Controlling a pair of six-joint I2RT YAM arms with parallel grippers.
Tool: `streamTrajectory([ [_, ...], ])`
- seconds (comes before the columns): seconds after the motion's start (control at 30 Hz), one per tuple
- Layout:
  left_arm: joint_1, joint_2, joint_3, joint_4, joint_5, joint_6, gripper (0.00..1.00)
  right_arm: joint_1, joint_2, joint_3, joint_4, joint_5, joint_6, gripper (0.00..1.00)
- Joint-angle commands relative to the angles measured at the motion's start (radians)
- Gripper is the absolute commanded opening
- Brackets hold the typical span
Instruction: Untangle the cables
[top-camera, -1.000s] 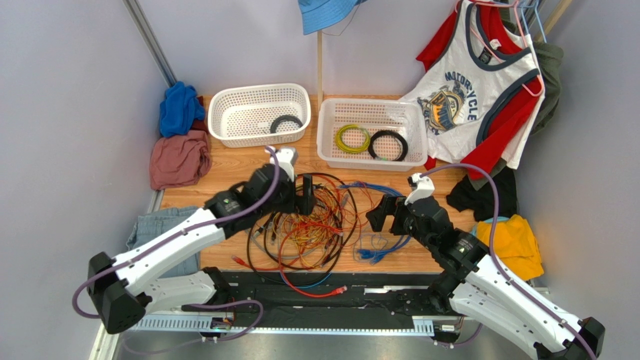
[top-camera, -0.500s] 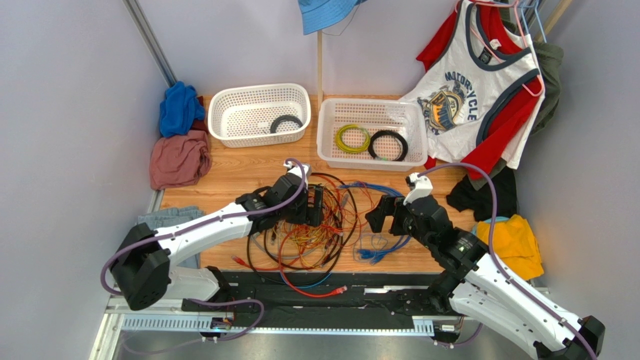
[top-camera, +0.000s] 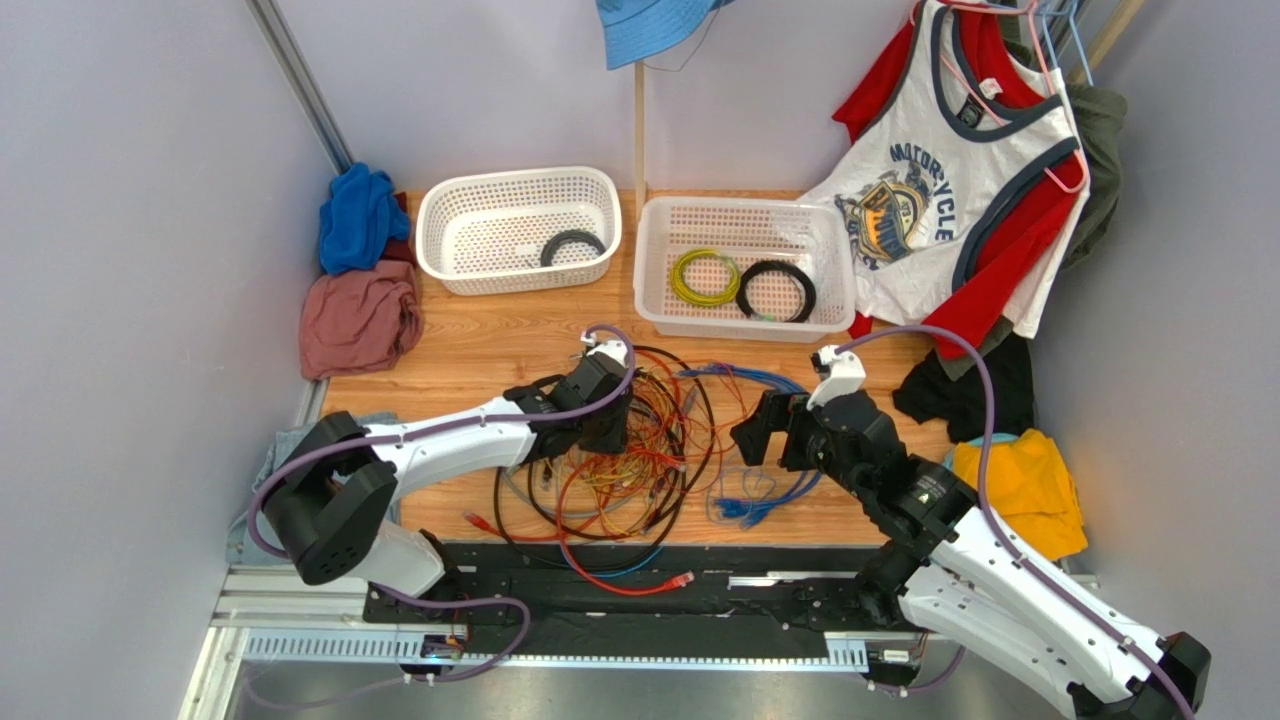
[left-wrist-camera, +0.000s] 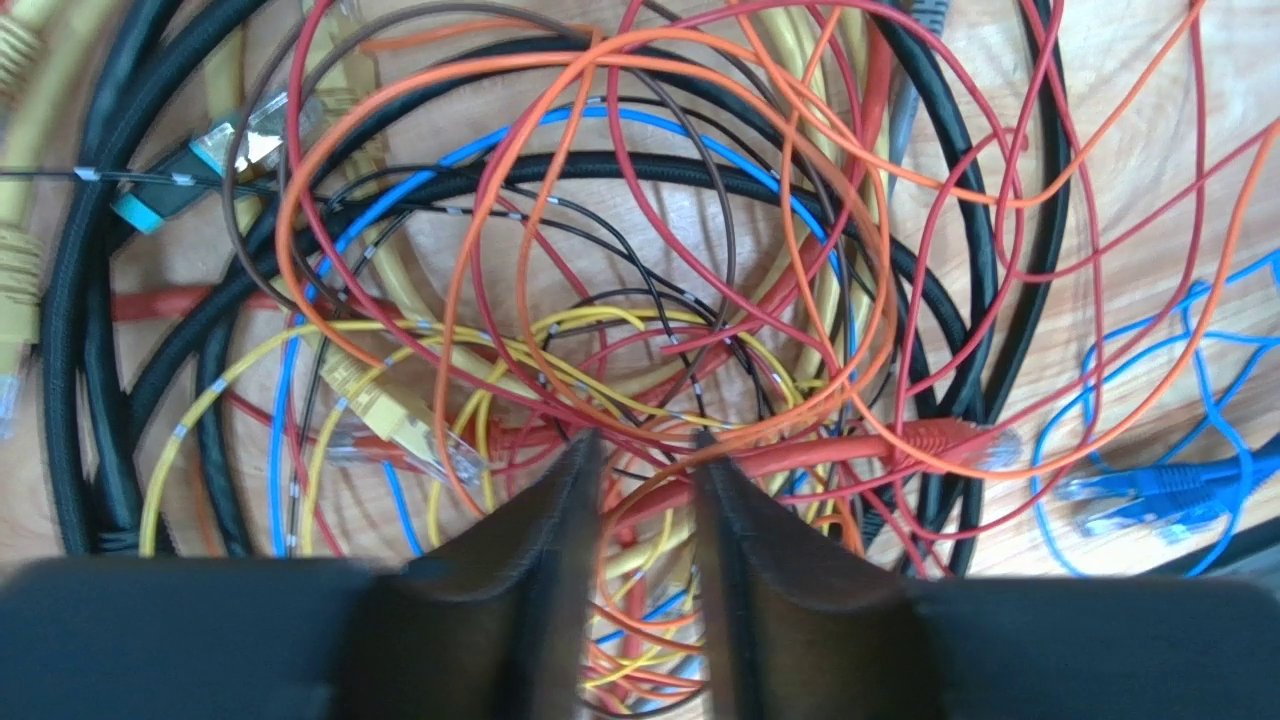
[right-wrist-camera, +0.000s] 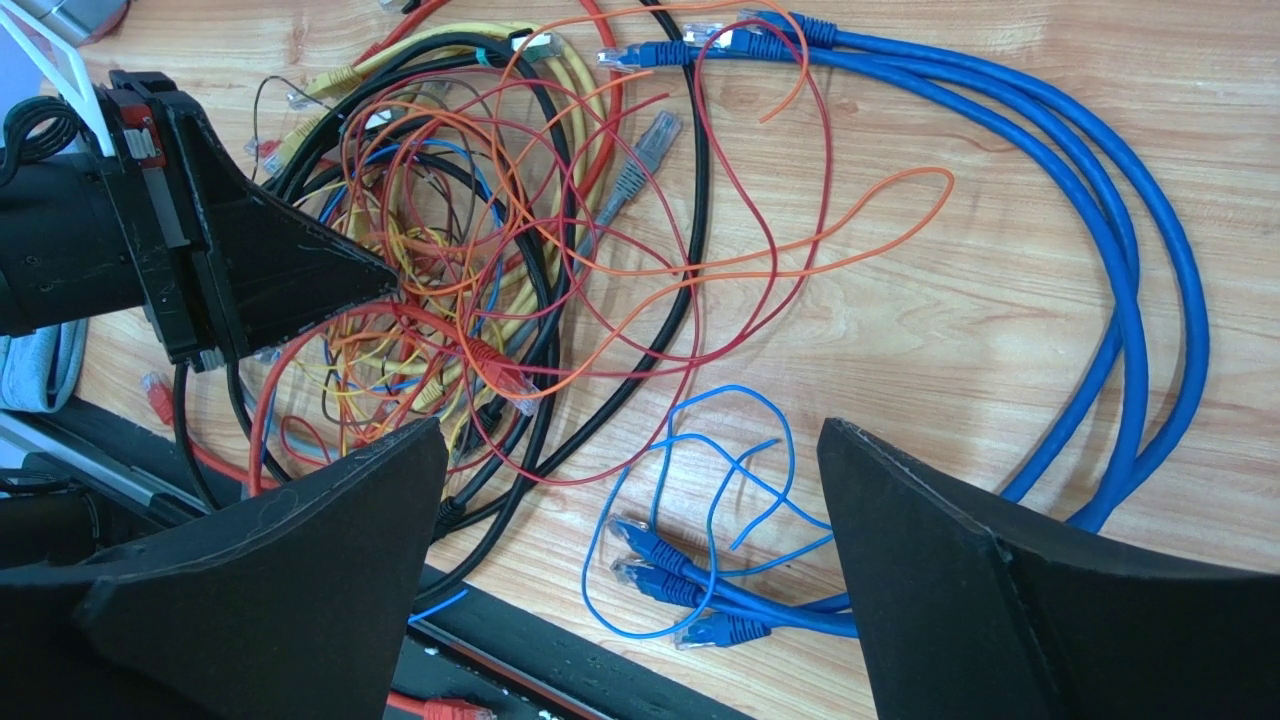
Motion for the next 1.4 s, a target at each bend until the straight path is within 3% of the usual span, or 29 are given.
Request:
streamTrajectory([
  [0.0,-0.002,-0.044,0.017,0.024,-0.035,0.012,0.19,0.004,-0.021,0.037,-0.008,0.008,-0.014,0.99],
  [0.07,-0.002,-0.065,0.021,0.006,-0.046,0.014,0.07,0.003,-0.029,0.034,-0.007,0.009,-0.012,0.99],
  [0.13,-0.002,-0.123,0.027,-0.023,-0.060,0.015,0.00,0.004,-0.032,0.032,-0.005,0.011,-0.009,0.99],
  [0.4,-0.007,-0.524,0.153,-0.168,-0.106,0.061,0.00,0.004,-0.053,0.029,0.003,-0.002,-0.006,0.99],
  [0.5,-0.007,-0.567,0.335,-0.230,-0.124,0.115,0.00,0.004,-0.056,0.029,0.013,-0.020,-0.005,0.98],
  [0.83,-0.007,-0.426,0.794,-0.396,-0.261,0.270,0.00,0.006,-0.085,0.028,0.010,-0.052,-0.005,0.98],
  [1.07,-0.002,-0.190,1.107,-0.473,-0.380,0.386,0.00,0.007,-0.095,0.043,-0.002,-0.067,-0.017,0.98],
  [1.2,0.036,-0.026,1.378,-0.586,-0.382,0.386,0.00,0.009,-0.102,0.048,0.007,-0.077,-0.017,0.98],
  [1.37,0.041,0.050,1.508,-0.590,-0.295,0.397,0.00,0.009,-0.059,0.046,0.097,-0.130,-0.023,0.98],
])
